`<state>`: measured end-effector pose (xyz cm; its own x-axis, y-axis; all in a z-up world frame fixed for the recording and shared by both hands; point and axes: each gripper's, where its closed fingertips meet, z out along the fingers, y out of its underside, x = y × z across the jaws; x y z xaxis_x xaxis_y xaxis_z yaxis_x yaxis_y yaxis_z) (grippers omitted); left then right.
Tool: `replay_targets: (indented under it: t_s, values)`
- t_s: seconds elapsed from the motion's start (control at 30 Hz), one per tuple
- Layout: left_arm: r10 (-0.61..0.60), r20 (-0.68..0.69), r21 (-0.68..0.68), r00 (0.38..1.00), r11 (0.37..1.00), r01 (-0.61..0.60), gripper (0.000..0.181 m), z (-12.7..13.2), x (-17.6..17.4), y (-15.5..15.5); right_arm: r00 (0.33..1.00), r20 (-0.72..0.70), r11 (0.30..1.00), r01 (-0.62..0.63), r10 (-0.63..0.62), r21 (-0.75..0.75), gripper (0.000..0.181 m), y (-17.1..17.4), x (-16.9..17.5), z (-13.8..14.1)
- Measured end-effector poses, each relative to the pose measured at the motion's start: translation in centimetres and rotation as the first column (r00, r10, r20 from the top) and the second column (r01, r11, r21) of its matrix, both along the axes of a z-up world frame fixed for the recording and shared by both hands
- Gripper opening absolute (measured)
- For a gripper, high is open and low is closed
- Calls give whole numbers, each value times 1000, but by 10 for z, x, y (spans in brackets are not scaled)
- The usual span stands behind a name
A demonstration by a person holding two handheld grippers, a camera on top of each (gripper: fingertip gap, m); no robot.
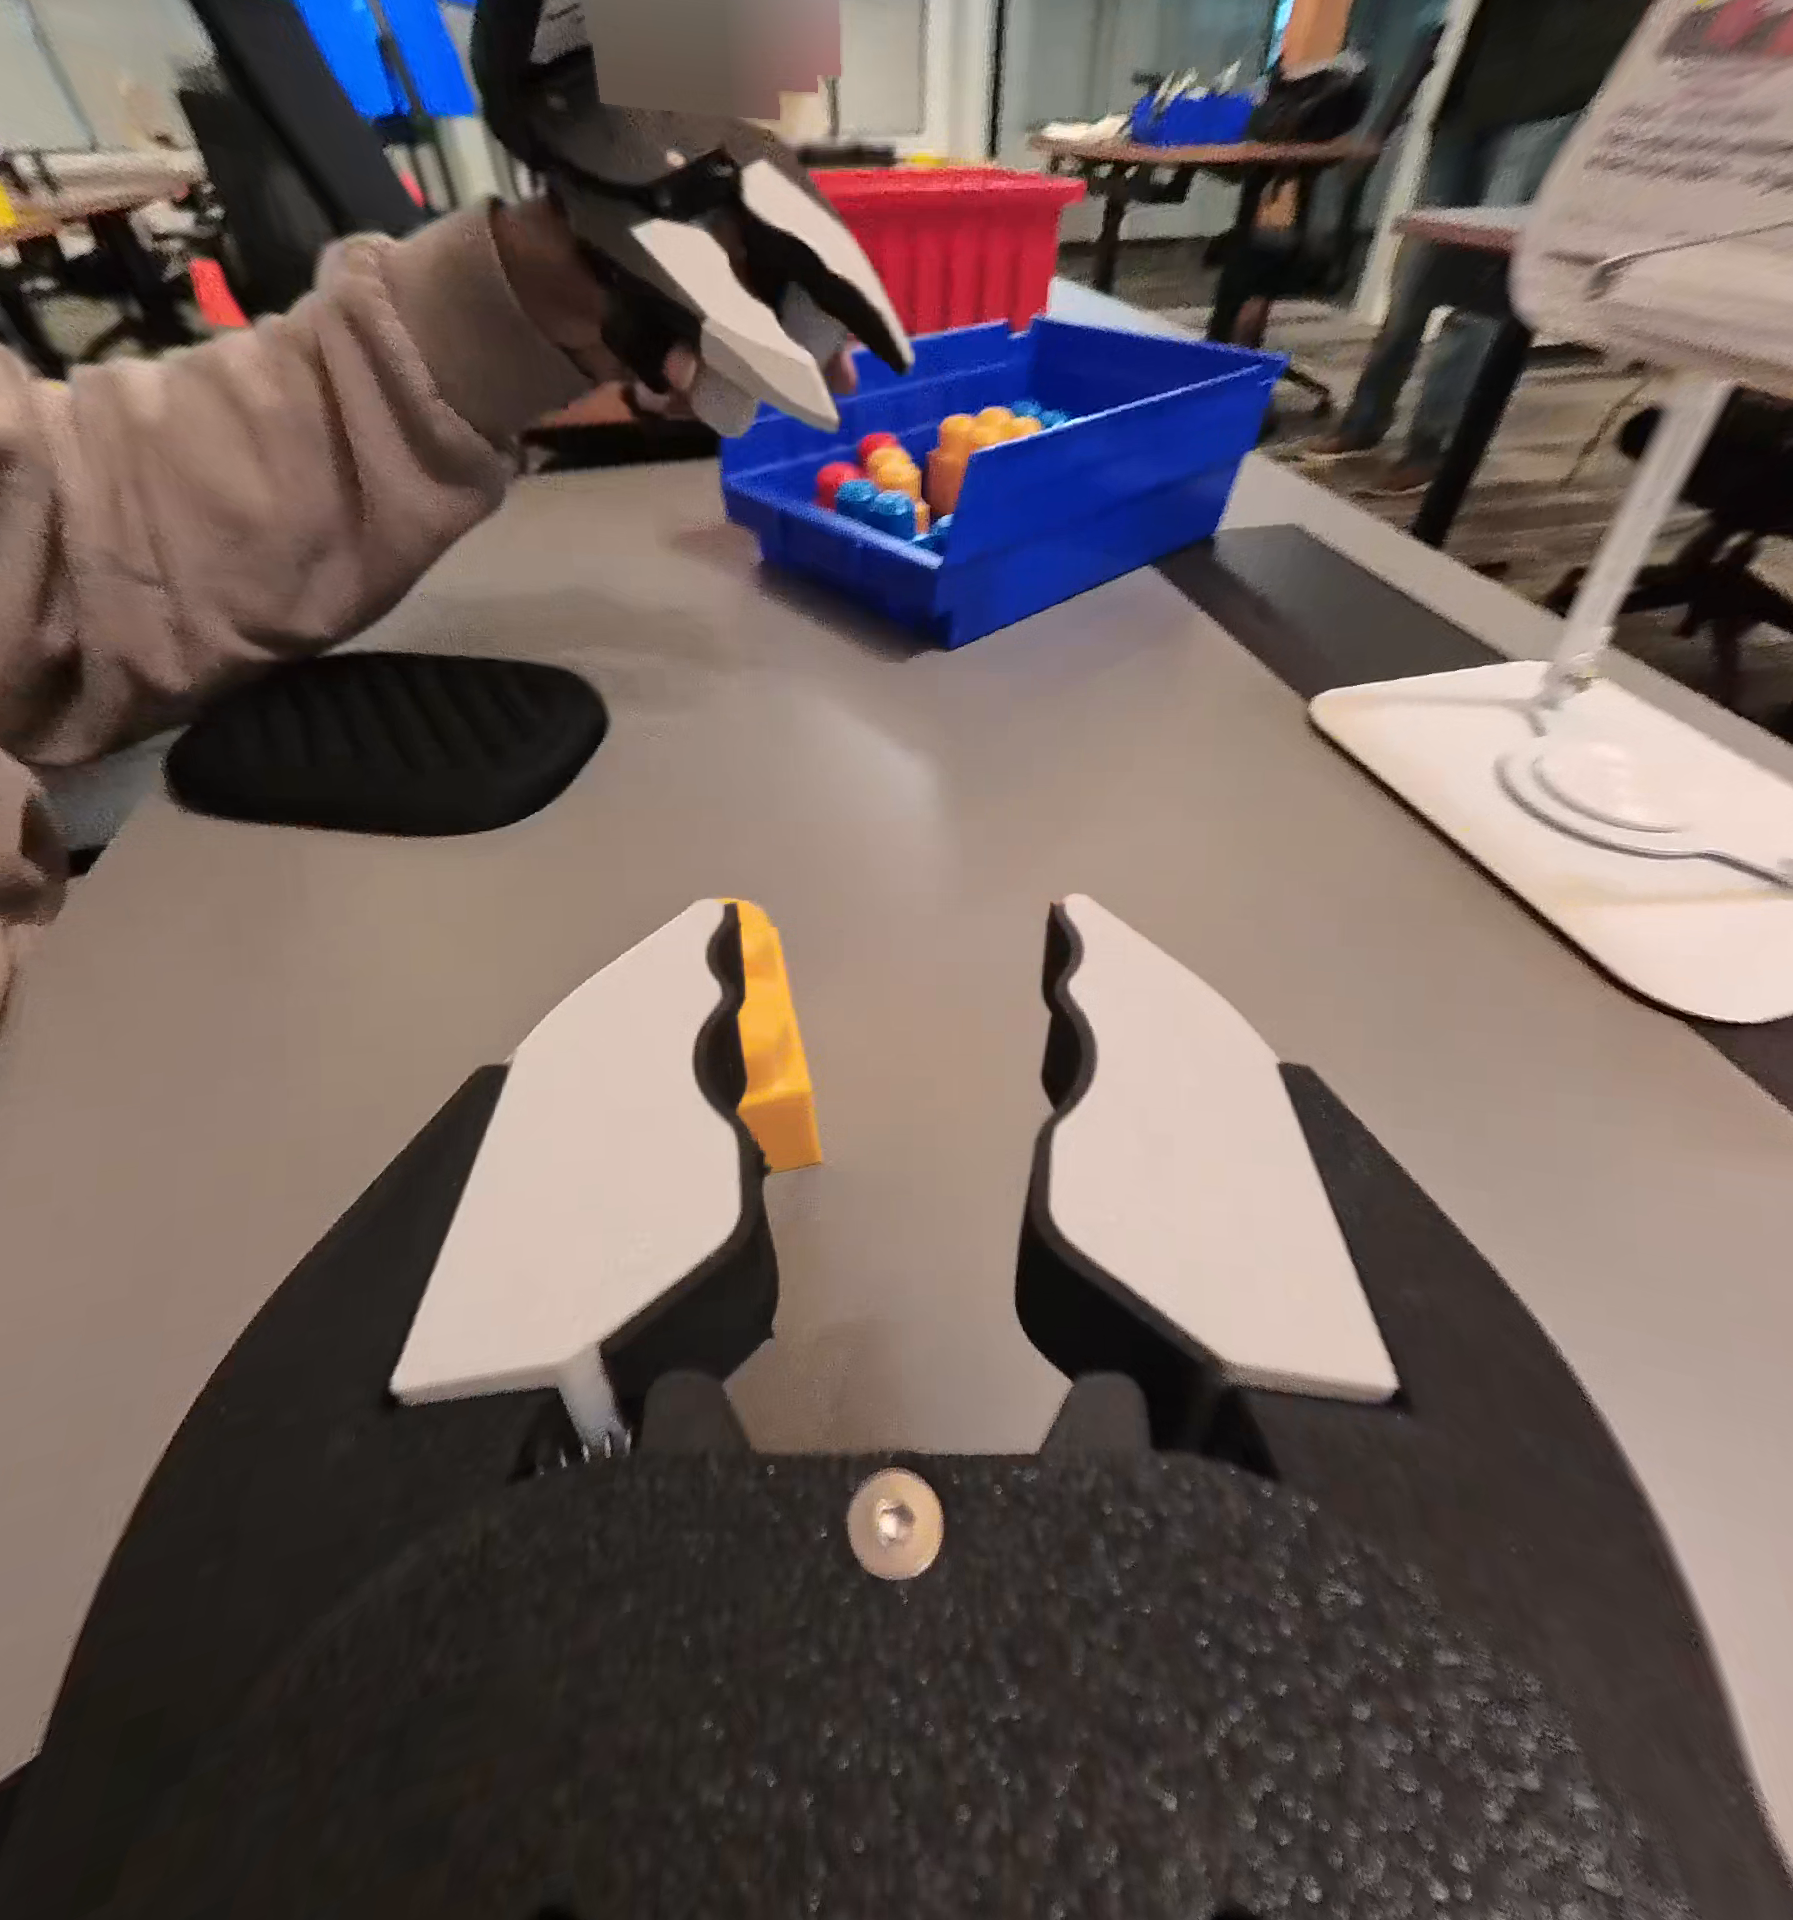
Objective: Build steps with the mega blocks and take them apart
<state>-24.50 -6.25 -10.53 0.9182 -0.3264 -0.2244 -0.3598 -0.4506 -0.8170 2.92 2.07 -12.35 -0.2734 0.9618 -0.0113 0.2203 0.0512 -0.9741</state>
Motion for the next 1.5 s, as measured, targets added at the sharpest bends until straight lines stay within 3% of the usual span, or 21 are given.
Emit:
replay_targets:
  t_s: [0.13, 0.27, 0.37, 0.5, 0.7, 0.9, 1.2, 1.37, 1.5]
  values:
    - [106, -91, -209, 990, 970, -123, 42, -8, -90, -24, 999, -13, 999, 34, -34, -1, 53, 10, 5, 2]
    - [84, -151, -472, 985, 869, -147, 41, -36, -143, -49, 999, 0, 999, 33, -33, 7, 51, 9, 4, -1]
    - [31, -151, -634, 988, 764, -121, 41, -55, -152, -68, 999, 19, 999, 35, -35, 13, 51, 9, 3, -7]
    - [-44, -159, -750, 986, 655, -91, 40, -75, -149, -81, 998, 40, 999, 41, -41, 11, 50, 10, 2, -12]
    - [-75, -183, -789, 980, 606, -101, 30, -94, -146, -79, 997, 55, 998, 56, -57, 8, 50, 14, 3, -16]
    - [-28, -280, -727, 960, 658, -193, 30, -89, -162, -66, 994, 72, 997, 75, -76, 16, 49, 18, 4, -20]
    - [7, -288, -603, 957, 776, -187, 30, -35, -152, -52, 994, 72, 997, 77, -78, 13, 49, 18, 5, -19]
    - [-42, -261, -451, 965, 889, -83, 29, 14, -93, -33, 997, 30, 997, 77, -78, 9, 48, 16, 5, -9]
    - [-172, -219, -392, 960, 917, 75, 29, 25, -13, -20, 998, -5, 997, 62, -62, 44, 48, 3, -2, 3]
